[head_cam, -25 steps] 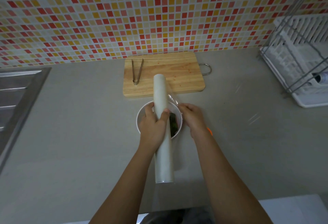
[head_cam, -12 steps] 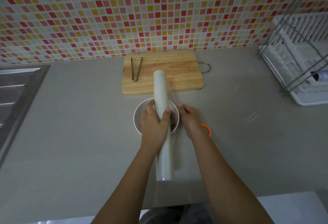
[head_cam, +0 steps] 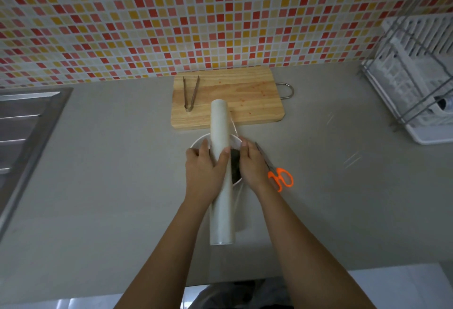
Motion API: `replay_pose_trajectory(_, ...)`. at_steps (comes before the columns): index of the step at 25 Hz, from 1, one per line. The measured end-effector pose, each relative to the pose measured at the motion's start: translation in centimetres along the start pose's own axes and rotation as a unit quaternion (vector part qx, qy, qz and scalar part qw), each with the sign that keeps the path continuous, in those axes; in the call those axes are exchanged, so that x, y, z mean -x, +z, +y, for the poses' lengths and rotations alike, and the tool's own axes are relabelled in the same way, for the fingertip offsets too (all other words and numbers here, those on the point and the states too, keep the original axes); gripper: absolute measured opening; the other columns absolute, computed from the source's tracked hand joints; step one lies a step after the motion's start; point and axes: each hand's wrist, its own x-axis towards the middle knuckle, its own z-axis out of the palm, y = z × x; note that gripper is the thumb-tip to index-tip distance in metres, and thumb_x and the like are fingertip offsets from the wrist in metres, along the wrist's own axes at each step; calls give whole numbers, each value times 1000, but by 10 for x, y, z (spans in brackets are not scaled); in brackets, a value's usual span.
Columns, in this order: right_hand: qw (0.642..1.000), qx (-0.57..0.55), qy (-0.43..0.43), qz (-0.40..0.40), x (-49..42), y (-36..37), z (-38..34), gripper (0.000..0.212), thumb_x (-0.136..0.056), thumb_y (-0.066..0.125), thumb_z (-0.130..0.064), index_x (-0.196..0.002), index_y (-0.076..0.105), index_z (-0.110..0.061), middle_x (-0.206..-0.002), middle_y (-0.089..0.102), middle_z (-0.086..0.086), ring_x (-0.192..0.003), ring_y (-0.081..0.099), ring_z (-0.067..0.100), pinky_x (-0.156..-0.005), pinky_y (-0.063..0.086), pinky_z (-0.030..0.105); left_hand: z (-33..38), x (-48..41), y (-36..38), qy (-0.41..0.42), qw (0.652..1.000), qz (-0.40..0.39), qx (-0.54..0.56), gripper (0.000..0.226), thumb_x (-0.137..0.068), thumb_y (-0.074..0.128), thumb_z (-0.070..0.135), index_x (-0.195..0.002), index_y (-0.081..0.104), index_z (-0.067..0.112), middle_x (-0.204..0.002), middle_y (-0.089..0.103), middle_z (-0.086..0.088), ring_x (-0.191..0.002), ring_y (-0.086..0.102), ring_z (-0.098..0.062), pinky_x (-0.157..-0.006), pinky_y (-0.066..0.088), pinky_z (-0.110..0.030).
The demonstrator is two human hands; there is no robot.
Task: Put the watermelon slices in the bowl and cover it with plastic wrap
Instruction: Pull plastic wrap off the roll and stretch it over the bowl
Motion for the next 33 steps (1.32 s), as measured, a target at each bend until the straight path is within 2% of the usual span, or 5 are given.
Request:
replay_pose_trajectory(7,998,40,-24,44,0,2,-1,35,-99,29,-20,-110,59,-3,-108,63,17,-90,49,15,-67,27,10,9,0,-8,69,991,4,-116,41,-97,41,28,-136,45,19,-108,56,-25,-95,56,-41,-79,41,-37)
replay_pose_trajectory(17,997,51,-17,51,-4,1,-1,35,-99,31,-18,-107,59,1,-109,62,22,-96,54,24,-68,28,15,1,3,-5,26,998,23,-55,46,-90,53,38,-130,41,18,-116,51,-17,-98,56,-37,-77,40,-38)
replay_pose_trajectory(23,974,-178,136,34,8,-6,-1,60,-98,17,-45,-111,58,-3,-115,64,20,-109,58,30,-99,43,37,-1,5,0,27,998,28,-46,48,-89,54,40,-130,42,19,-119,49,-17,-99,55,-36,-77,38,-35)
replay_pose_trajectory(26,979,-68,133,137,42,0,18,47,-96,22,-45,-92,59,-18,-96,64,10,-97,60,27,-90,45,37,-2,5,2,17,999,27,-30,47,-89,54,40,-130,42,21,-119,48,-15,-99,54,-36,-76,34,-33)
replay_pose_trajectory(33,909,-285,305,-4,73,16,22,70,-91,15,-61,-92,68,-16,-77,75,3,-68,71,13,-63,51,25,-2,5,0,22,999,22,-22,47,-89,54,40,-130,42,20,-119,48,-16,-98,55,-36,-77,35,-33)
